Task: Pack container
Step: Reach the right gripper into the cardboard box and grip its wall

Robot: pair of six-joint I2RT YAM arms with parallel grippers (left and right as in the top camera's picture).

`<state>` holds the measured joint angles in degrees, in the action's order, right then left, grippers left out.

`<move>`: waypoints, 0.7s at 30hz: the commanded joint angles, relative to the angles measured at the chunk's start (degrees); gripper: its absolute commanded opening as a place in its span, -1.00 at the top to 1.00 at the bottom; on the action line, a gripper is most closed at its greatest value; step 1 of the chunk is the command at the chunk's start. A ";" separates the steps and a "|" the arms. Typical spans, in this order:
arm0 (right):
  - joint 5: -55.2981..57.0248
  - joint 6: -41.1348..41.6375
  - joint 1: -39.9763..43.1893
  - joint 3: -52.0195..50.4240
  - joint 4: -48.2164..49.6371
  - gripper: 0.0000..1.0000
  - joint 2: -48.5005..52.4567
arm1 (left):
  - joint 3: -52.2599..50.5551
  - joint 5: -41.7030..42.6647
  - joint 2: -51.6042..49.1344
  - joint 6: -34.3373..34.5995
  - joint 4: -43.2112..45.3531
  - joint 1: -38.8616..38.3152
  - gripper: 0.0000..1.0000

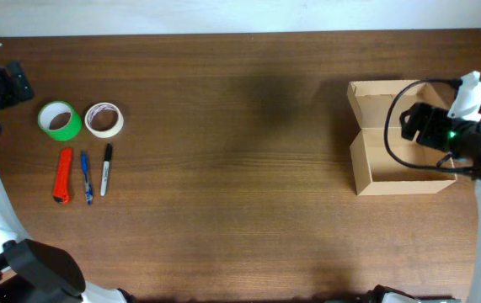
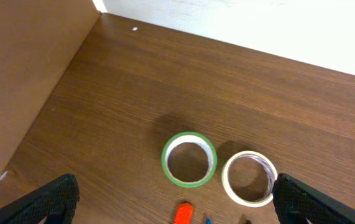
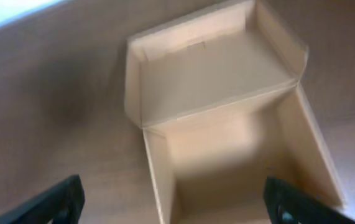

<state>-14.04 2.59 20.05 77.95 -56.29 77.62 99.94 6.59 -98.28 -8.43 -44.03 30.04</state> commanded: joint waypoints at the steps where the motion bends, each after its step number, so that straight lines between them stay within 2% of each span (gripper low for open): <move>1: 1.64 1.31 0.28 1.14 -3.74 -0.94 2.56 | 1.38 -1.73 -0.61 -0.92 -0.20 0.39 -0.99; 4: 1.38 2.01 0.24 1.14 -7.17 -0.91 4.98 | 1.38 -1.73 -0.61 -0.92 -0.22 0.39 -0.99; 11: -1.66 1.92 -1.66 1.14 -13.14 -0.64 10.82 | 1.38 -1.70 -0.61 -0.92 -0.20 0.39 -0.99; 17: -1.07 1.05 -7.13 1.11 -14.40 -0.57 13.79 | 1.38 -1.70 -0.61 -0.92 -0.20 0.39 -0.99; 21: 3.63 0.70 -11.06 1.11 -13.05 -0.57 16.28 | 1.38 -1.73 -0.61 -0.92 -0.20 0.39 -0.99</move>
<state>-14.02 4.25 11.70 78.08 -70.13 91.96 100.09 5.32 -98.28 -8.43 -44.14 30.04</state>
